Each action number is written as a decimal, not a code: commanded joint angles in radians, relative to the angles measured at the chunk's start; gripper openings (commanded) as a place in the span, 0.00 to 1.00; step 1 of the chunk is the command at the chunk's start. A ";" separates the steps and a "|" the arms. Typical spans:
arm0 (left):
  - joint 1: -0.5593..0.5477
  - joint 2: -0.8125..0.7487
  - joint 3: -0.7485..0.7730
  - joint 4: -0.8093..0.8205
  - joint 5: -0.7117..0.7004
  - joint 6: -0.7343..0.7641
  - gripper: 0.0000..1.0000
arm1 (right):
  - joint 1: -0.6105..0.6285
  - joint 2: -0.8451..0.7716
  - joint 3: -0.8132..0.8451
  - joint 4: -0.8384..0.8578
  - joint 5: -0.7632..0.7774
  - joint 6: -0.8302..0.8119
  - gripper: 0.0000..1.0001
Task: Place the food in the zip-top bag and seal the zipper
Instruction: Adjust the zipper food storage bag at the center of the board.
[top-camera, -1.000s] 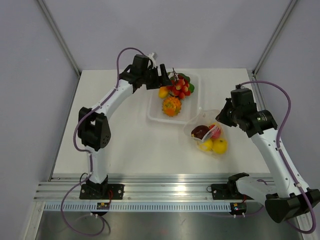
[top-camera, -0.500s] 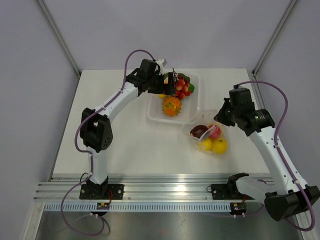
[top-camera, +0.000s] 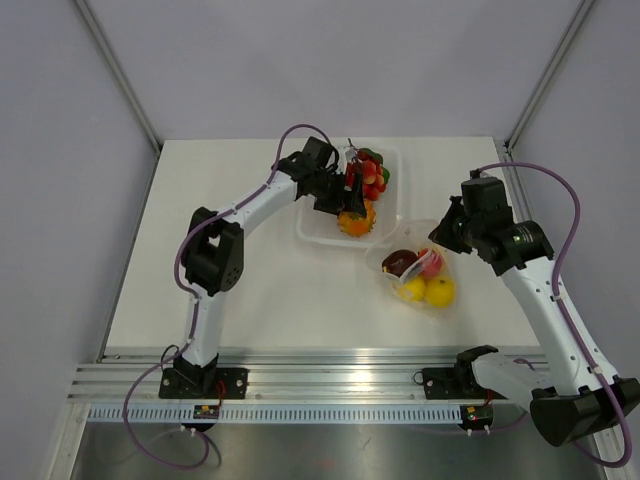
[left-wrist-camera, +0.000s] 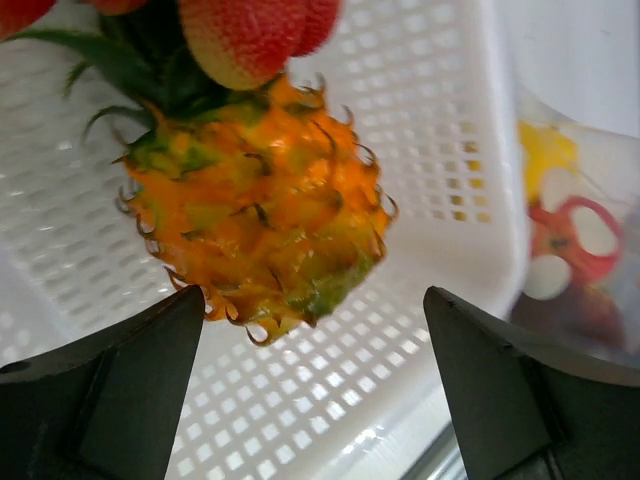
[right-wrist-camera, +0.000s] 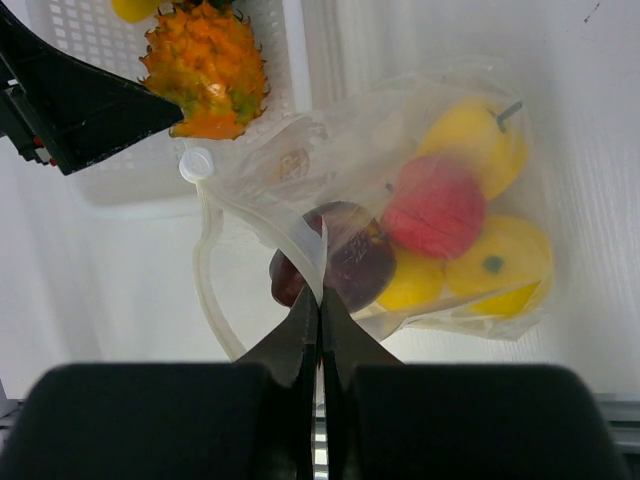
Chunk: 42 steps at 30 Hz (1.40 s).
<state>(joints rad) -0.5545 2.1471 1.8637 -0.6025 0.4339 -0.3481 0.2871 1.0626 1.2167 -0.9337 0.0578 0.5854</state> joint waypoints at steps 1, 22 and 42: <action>-0.005 -0.098 -0.018 0.114 0.244 -0.037 0.93 | -0.003 -0.015 0.007 -0.002 -0.013 0.011 0.03; -0.166 -0.365 -0.070 -0.066 0.122 0.273 0.96 | -0.003 -0.023 0.006 -0.007 -0.046 -0.029 0.06; -0.302 -0.256 -0.225 0.279 0.057 -0.015 0.25 | -0.003 -0.090 0.024 -0.060 -0.009 -0.025 0.06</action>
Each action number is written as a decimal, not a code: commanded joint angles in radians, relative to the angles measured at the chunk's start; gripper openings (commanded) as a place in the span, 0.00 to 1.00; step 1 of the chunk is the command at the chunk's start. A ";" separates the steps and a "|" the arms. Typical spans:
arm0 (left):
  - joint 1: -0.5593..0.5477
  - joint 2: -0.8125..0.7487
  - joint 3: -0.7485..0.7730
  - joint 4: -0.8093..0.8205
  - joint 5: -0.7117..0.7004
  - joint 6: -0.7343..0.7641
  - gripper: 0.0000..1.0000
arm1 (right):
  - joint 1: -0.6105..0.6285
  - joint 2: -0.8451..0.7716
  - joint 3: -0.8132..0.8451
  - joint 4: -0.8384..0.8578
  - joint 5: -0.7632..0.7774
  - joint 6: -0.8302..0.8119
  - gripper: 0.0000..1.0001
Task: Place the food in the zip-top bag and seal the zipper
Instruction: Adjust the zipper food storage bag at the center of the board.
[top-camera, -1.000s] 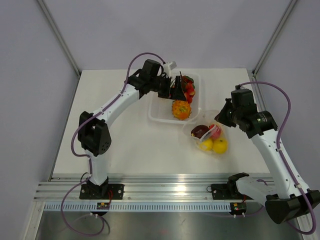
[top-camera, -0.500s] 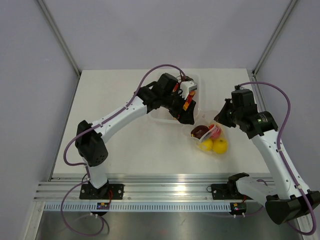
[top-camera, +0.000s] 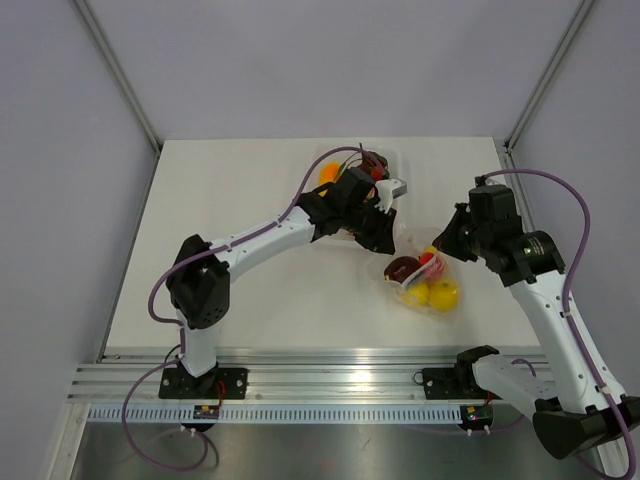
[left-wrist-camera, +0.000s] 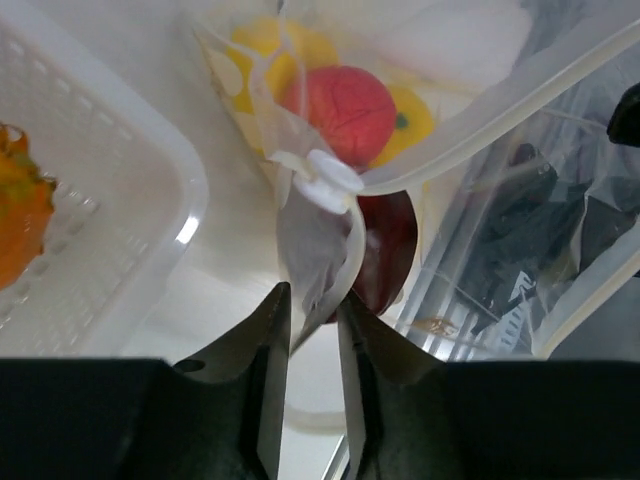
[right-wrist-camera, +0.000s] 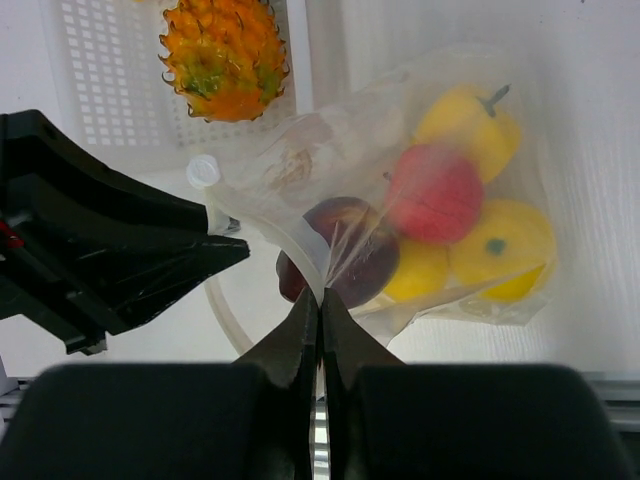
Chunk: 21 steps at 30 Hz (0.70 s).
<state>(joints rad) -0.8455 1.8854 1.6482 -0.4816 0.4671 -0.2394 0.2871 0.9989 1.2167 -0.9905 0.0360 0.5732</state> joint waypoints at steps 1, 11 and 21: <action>-0.010 0.000 -0.008 0.172 0.021 -0.142 0.17 | -0.003 -0.026 0.026 -0.007 0.012 -0.016 0.06; -0.010 -0.058 0.055 0.166 -0.021 -0.201 0.00 | -0.003 -0.026 0.044 -0.008 0.025 -0.036 0.07; 0.022 -0.135 0.096 0.176 -0.142 -0.576 0.00 | -0.003 -0.008 0.191 -0.086 0.062 -0.157 0.78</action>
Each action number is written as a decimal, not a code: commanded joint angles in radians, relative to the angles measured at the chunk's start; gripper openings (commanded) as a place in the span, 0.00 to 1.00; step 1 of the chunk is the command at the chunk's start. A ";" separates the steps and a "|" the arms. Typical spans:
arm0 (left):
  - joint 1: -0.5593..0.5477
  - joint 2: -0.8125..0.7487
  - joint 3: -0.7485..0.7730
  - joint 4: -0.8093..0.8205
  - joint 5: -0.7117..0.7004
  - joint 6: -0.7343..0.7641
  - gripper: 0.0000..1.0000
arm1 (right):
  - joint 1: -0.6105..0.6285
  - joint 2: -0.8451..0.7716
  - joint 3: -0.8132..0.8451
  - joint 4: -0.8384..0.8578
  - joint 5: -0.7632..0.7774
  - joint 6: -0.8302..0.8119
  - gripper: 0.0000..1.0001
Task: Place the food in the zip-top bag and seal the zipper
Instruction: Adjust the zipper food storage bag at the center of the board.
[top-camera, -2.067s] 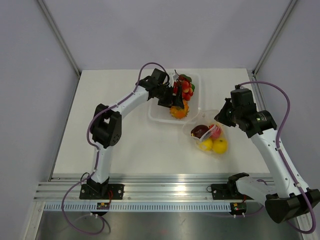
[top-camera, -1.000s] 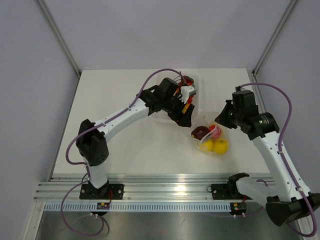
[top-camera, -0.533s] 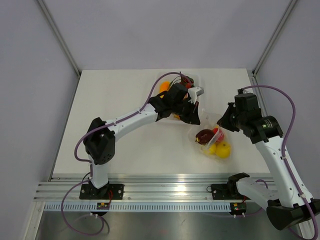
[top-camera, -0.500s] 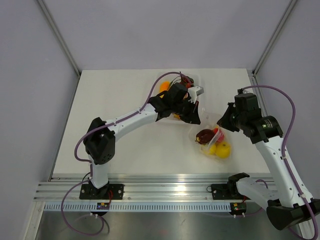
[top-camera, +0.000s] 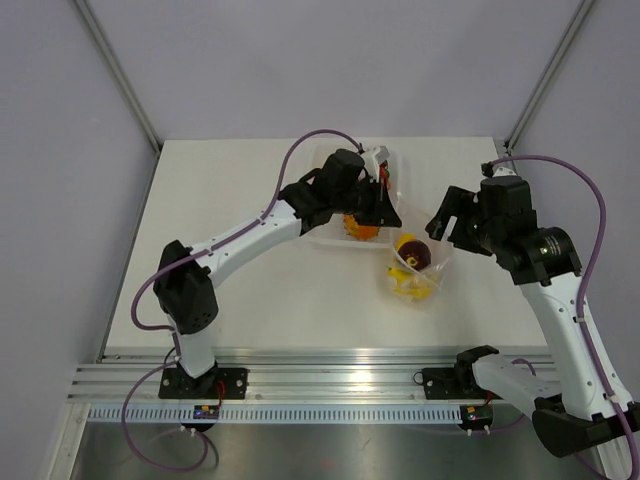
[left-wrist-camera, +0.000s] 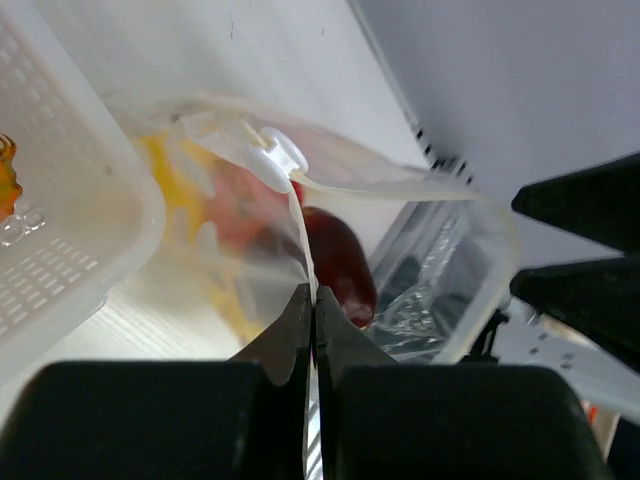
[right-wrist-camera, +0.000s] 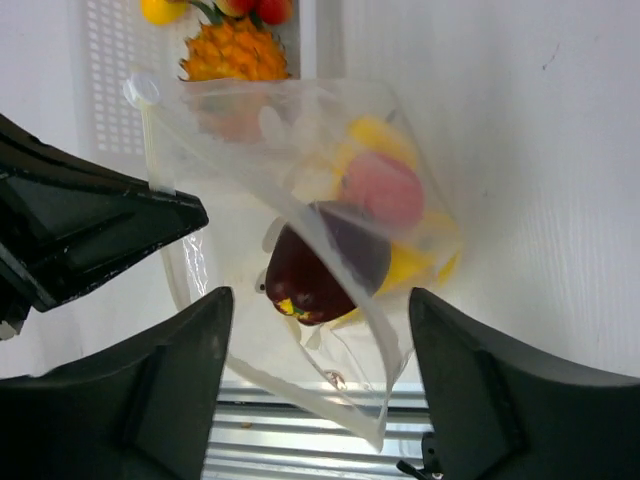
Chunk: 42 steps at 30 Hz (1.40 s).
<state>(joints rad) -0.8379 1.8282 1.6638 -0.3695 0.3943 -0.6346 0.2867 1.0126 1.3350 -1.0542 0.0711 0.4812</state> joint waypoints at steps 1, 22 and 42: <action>0.014 -0.069 0.096 0.061 -0.077 -0.212 0.00 | -0.003 -0.043 0.067 -0.012 0.015 -0.096 0.85; 0.031 0.066 0.221 -0.009 -0.198 -0.450 0.00 | -0.001 -0.284 -0.235 0.180 -0.203 -0.271 0.89; 0.040 0.149 0.294 -0.019 -0.276 -0.530 0.00 | -0.001 -0.075 -0.243 0.138 -0.114 -0.127 0.58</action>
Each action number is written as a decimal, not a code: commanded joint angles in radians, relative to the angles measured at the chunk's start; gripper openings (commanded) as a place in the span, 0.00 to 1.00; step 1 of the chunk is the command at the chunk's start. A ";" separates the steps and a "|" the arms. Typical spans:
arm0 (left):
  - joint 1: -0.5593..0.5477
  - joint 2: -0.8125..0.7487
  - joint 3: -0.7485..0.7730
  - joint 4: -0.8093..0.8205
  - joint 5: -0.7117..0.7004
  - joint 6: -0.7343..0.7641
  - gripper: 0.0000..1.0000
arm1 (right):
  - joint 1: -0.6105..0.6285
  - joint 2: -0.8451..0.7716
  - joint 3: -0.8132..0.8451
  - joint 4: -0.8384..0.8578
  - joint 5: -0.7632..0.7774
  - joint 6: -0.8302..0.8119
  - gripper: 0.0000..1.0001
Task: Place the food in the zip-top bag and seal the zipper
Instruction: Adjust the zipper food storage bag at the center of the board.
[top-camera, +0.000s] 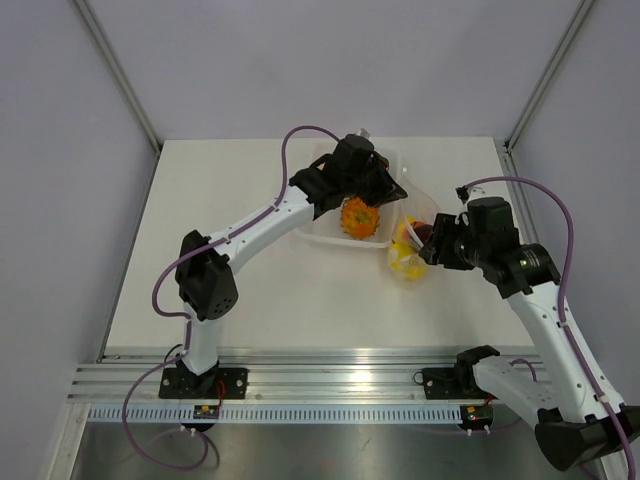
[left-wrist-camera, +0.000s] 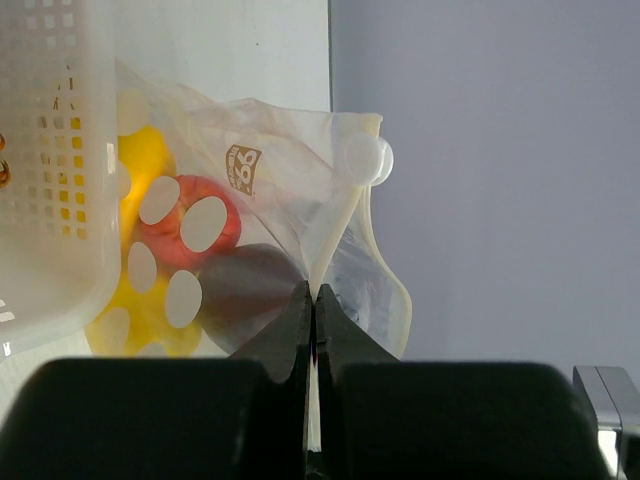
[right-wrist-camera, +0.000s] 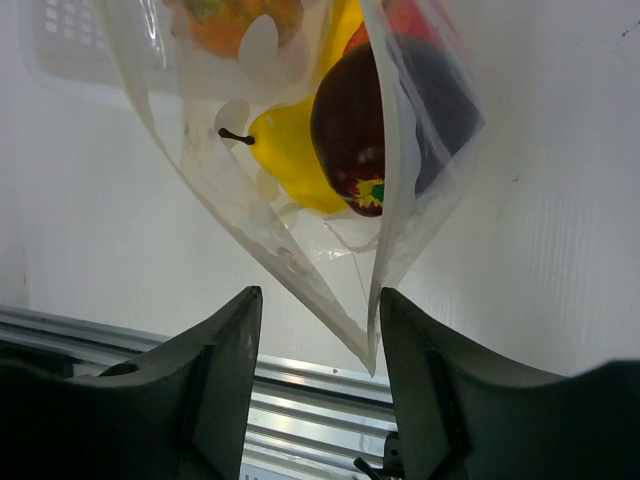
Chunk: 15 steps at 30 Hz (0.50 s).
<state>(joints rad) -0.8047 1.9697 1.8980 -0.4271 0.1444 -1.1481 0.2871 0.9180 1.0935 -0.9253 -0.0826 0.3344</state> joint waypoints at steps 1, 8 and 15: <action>0.009 0.008 0.059 0.040 -0.026 -0.018 0.00 | 0.000 0.022 -0.003 0.008 0.062 0.022 0.57; 0.010 0.004 0.052 0.042 -0.022 -0.013 0.00 | -0.002 0.054 0.006 -0.009 0.150 0.028 0.53; 0.019 -0.014 0.019 0.045 -0.017 -0.004 0.00 | -0.003 -0.037 0.043 0.036 0.147 0.080 0.69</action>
<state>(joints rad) -0.7971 1.9747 1.9026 -0.4267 0.1444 -1.1530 0.2871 0.9432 1.0927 -0.9264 0.0280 0.3756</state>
